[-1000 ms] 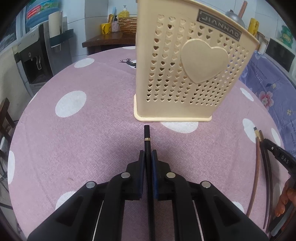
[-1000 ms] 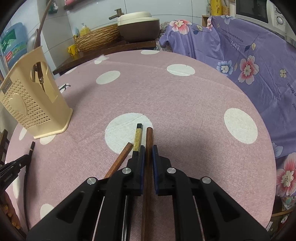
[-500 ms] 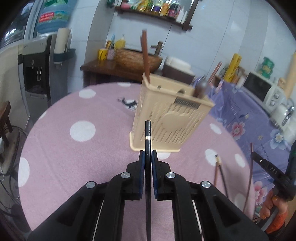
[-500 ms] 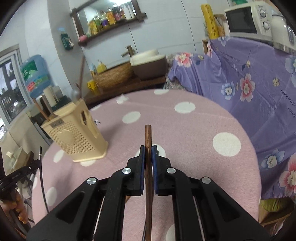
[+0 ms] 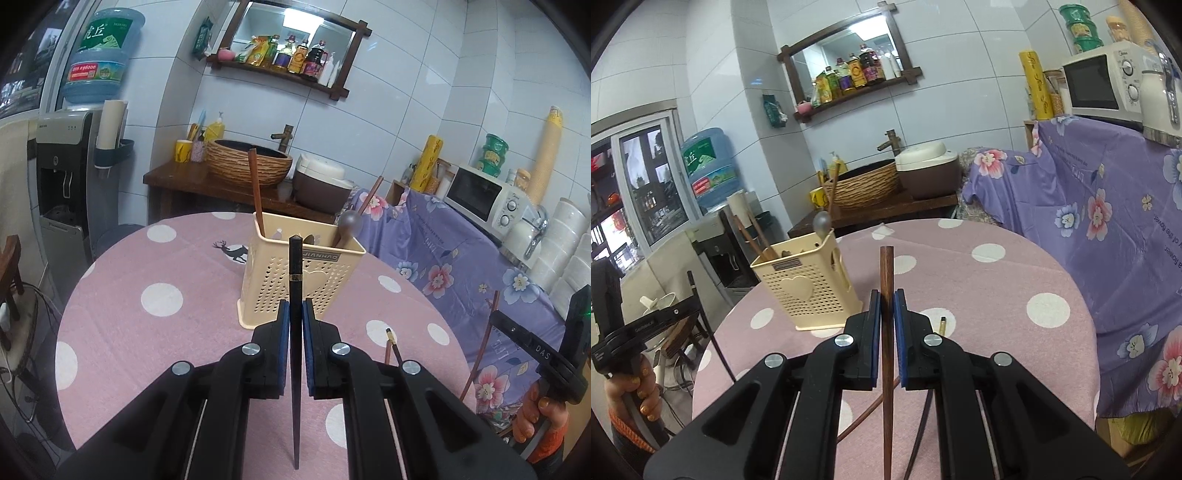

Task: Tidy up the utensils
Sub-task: 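Lift both chopsticks and carry them above the cream basket with both tools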

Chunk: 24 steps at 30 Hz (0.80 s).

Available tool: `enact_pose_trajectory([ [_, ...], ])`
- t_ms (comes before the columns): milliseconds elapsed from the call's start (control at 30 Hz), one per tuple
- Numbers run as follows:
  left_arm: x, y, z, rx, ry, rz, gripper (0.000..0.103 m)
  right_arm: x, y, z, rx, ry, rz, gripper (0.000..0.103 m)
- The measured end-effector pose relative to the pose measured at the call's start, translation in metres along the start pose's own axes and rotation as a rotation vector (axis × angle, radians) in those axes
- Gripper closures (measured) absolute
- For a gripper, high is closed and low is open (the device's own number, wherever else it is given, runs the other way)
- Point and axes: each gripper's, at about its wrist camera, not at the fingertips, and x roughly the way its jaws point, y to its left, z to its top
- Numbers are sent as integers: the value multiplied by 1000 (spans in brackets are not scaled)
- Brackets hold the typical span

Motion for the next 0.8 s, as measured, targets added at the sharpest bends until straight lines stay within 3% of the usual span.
enact_pose_trajectory([
  [500, -1, -4, 17, 12, -34, -16, 95, -1, 27, 13, -31, -13, 64, 95],
  [800, -1, -10, 52, 24, -48, -62, 95, 8, 56, 52, -100, -38, 103, 95],
])
